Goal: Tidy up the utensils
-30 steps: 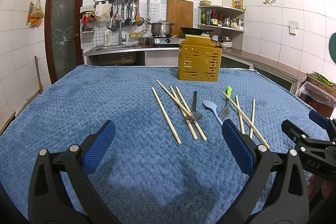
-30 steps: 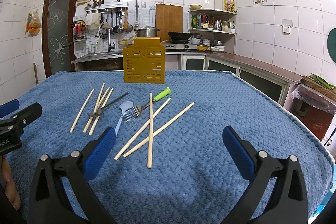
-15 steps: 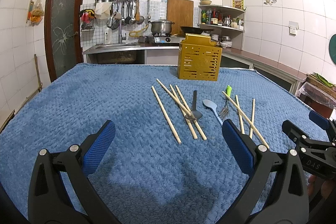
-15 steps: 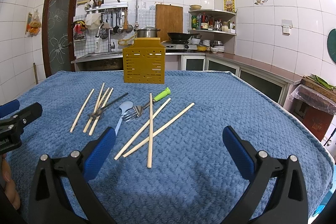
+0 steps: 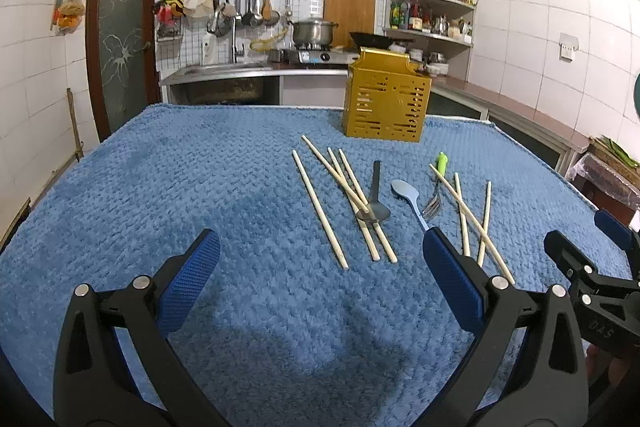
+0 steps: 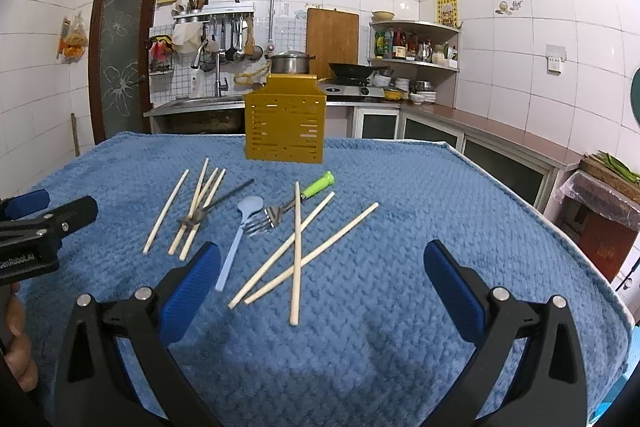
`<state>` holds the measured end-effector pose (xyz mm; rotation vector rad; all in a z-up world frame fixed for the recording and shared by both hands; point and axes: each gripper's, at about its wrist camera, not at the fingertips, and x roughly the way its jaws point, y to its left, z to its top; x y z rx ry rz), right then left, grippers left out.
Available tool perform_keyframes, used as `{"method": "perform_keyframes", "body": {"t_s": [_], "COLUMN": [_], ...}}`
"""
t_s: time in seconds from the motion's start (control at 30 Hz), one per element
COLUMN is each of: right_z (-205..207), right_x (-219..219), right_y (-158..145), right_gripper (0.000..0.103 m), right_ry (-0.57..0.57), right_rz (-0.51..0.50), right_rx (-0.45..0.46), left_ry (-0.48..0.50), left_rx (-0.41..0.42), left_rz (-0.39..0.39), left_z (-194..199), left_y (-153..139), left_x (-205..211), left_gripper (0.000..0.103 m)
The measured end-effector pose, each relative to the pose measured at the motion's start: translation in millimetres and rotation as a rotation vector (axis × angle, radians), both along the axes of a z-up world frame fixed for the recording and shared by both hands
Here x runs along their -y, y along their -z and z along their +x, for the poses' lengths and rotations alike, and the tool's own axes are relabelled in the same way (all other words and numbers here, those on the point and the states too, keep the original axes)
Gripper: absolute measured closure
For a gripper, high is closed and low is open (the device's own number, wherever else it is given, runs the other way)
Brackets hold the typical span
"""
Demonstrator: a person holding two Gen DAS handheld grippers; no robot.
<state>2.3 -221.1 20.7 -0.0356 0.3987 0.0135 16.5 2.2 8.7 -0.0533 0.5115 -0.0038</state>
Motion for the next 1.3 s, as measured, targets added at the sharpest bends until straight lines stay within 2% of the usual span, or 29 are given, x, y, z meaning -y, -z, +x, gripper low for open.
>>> {"method": "perform_keyframes", "body": {"t_s": [0.23, 0.33, 0.57, 0.7, 0.8, 0.9, 1.07, 1.3], "right_z": [54, 86, 134, 161, 171, 181, 191, 206], "right_x": [9, 10, 14, 25, 27, 27, 31, 33], "right_y": [-1, 8, 20, 28, 31, 38, 45, 53], "right_gripper": [0.004, 0.004, 0.004, 0.004, 0.004, 0.004, 0.004, 0.004], "right_ry": [0.055, 0.072, 0.123, 0.157, 0.177, 0.184, 0.200, 0.252], "right_rz": [0.017, 0.003, -0.045, -0.011, 0.002, 0.006, 0.028, 0.052], "right_rx": [-0.085, -0.159, -0.225, -0.284, -0.314, -0.348, -0.394, -0.453], "left_ry": [0.022, 0.031, 0.013, 0.006, -0.002, -0.009, -0.028, -0.069], "left_rx": [-0.088, -0.123, -0.211, -0.264, -0.301, -0.337, -0.393, -0.440], "left_rz": [-0.017, -0.033, -0.027, -0.019, -0.026, -0.073, -0.106, -0.069], "left_z": [33, 56, 113, 146, 162, 177, 195, 216], "left_y": [-9, -10, 0, 10, 19, 27, 39, 48], "left_x": [-6, -8, -11, -13, -16, -23, -31, -35], "left_gripper": [0.005, 0.005, 0.005, 0.005, 0.005, 0.005, 0.005, 0.007]}}
